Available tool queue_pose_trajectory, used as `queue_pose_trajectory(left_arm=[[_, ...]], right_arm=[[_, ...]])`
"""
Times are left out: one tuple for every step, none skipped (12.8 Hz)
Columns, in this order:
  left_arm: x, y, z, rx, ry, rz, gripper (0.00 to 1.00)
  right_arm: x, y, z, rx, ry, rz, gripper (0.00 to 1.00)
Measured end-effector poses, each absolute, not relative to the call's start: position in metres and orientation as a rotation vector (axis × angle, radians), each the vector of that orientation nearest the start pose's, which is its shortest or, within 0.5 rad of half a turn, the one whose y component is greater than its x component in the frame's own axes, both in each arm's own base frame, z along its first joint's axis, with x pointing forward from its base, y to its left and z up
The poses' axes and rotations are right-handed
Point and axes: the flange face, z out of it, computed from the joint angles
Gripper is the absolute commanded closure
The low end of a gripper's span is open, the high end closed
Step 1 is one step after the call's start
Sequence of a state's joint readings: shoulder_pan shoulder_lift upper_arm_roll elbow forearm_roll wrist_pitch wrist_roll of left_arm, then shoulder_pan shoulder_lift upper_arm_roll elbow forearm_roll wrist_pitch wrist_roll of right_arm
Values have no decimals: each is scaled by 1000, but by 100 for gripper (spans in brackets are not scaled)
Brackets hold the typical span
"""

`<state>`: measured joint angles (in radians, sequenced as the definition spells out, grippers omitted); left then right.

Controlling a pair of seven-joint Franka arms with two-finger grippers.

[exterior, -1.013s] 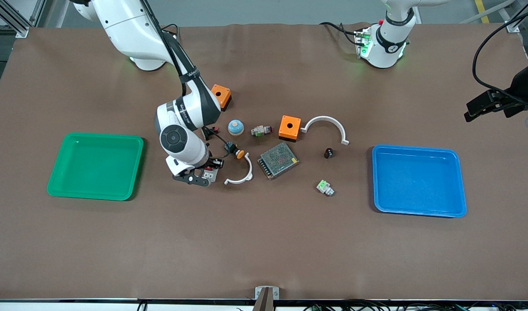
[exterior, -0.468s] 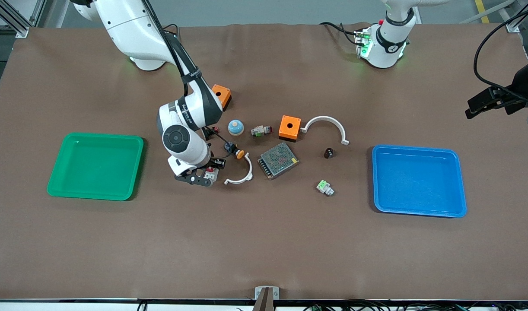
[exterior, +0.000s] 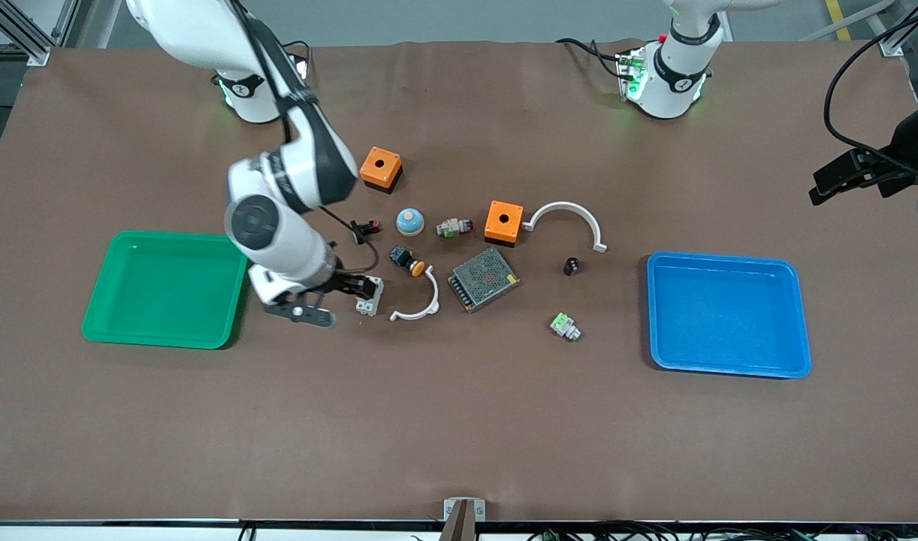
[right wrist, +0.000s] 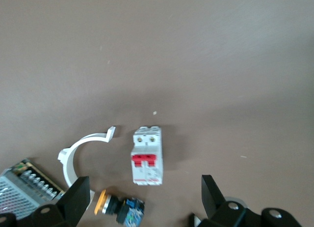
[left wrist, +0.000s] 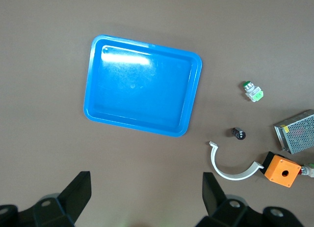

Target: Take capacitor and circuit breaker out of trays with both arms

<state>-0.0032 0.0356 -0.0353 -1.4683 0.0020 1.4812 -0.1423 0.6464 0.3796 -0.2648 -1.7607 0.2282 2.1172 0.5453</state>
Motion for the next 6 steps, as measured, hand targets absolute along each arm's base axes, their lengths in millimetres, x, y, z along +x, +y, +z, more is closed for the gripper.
queue_pose_trajectory(left_arm=[[556, -21, 645, -3134, -163, 34, 0], [556, -21, 646, -3134, -163, 34, 0], [556, -21, 646, -3135, -160, 33, 0], [556, -21, 646, -3135, -154, 33, 0], [556, -21, 646, -3135, -150, 33, 0], [556, -22, 646, -3135, -147, 33, 0]], right_arm=[[593, 240, 384, -3040, 382, 78, 0], [593, 213, 412, -3048, 334, 82, 0], [593, 185, 441, -3058, 256, 82, 0], [590, 161, 469, -3087, 162, 101, 0], [586, 146, 497, -3138, 78, 119, 0], [580, 140, 526, -3187, 22, 127, 0]])
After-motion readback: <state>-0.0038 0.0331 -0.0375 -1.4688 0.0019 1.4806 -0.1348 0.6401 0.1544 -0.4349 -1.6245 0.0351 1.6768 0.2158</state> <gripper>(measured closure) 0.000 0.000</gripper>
